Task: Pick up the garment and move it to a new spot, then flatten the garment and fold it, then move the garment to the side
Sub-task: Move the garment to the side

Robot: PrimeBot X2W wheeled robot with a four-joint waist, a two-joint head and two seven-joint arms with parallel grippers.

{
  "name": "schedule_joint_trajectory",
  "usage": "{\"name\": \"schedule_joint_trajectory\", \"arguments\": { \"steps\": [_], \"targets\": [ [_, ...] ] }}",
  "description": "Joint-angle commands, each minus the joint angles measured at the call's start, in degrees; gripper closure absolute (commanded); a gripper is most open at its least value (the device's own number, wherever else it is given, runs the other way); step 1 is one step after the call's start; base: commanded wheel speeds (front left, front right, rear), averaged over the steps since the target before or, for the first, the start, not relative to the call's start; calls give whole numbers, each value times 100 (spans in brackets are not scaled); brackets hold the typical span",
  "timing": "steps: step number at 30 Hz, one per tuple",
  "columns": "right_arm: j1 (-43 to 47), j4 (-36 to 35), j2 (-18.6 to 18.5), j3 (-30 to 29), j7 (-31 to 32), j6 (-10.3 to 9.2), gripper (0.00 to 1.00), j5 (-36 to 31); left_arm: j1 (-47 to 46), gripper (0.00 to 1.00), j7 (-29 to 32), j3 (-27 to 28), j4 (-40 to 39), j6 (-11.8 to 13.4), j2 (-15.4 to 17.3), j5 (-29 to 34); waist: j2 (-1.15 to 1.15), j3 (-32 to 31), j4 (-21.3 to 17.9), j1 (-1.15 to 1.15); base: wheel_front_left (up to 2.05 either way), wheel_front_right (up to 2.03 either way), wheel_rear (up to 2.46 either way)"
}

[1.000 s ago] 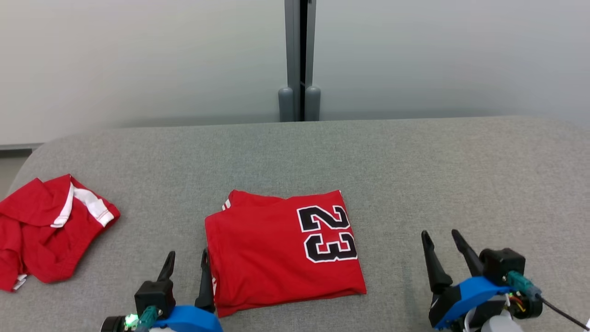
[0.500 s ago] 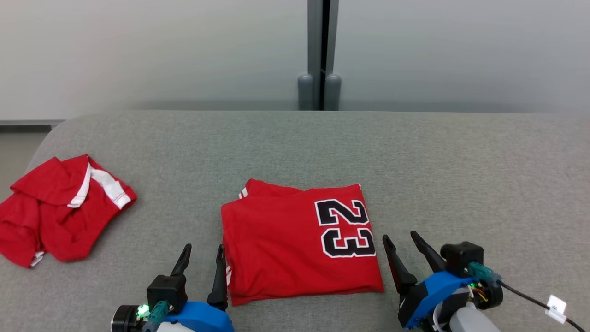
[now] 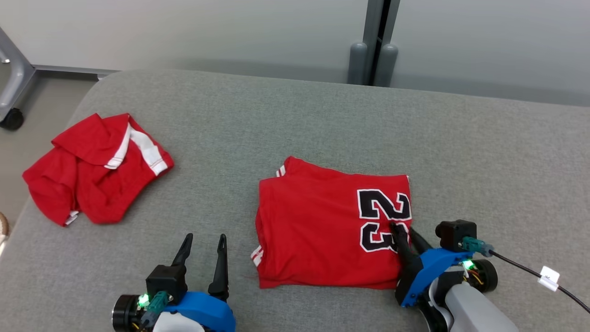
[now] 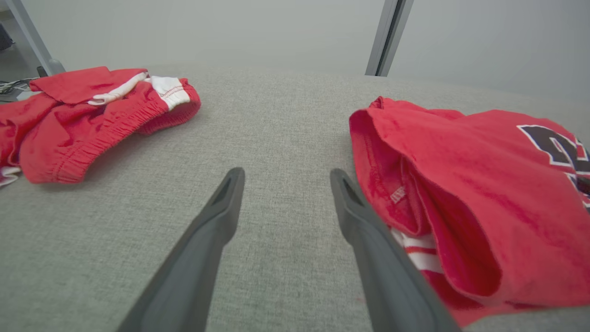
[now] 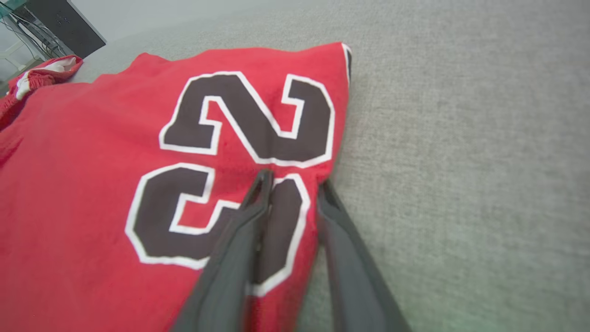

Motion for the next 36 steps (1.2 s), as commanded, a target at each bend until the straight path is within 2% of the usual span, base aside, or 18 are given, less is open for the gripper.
{"name": "schedule_joint_trajectory", "arguments": {
  "steps": [1,7,19,27,31,36],
  "targets": [
    [-29,-19,-15,45,12,-2,100,63,-106,0,-24,24,-26,-33,-4,-24,0,1,-71,-1,0,0,0],
    [44,-426,-32,48,6,-5,100,23,-195,0,-24,-42,1,-80,-3,6,0,-63,-650,-1,0,0,0],
    [286,-941,-20,244,7,-3,100,6,-475,0,-23,-187,72,-109,0,-82,0,-24,-2788,-1,0,0,0],
    [420,-1283,-15,299,6,-2,100,101,-562,0,-24,-20,89,-137,1,115,0,177,-3969,-1,0,0,0],
    [471,-1408,-12,260,6,-2,100,100,-619,0,-24,51,103,-195,3,222,0,272,-4269,-1,0,0,0],
    [323,-1420,-10,91,6,-2,100,-77,-699,0,-24,13,85,-258,7,300,0,406,-4263,-1,0,0,0]
  ]
}}
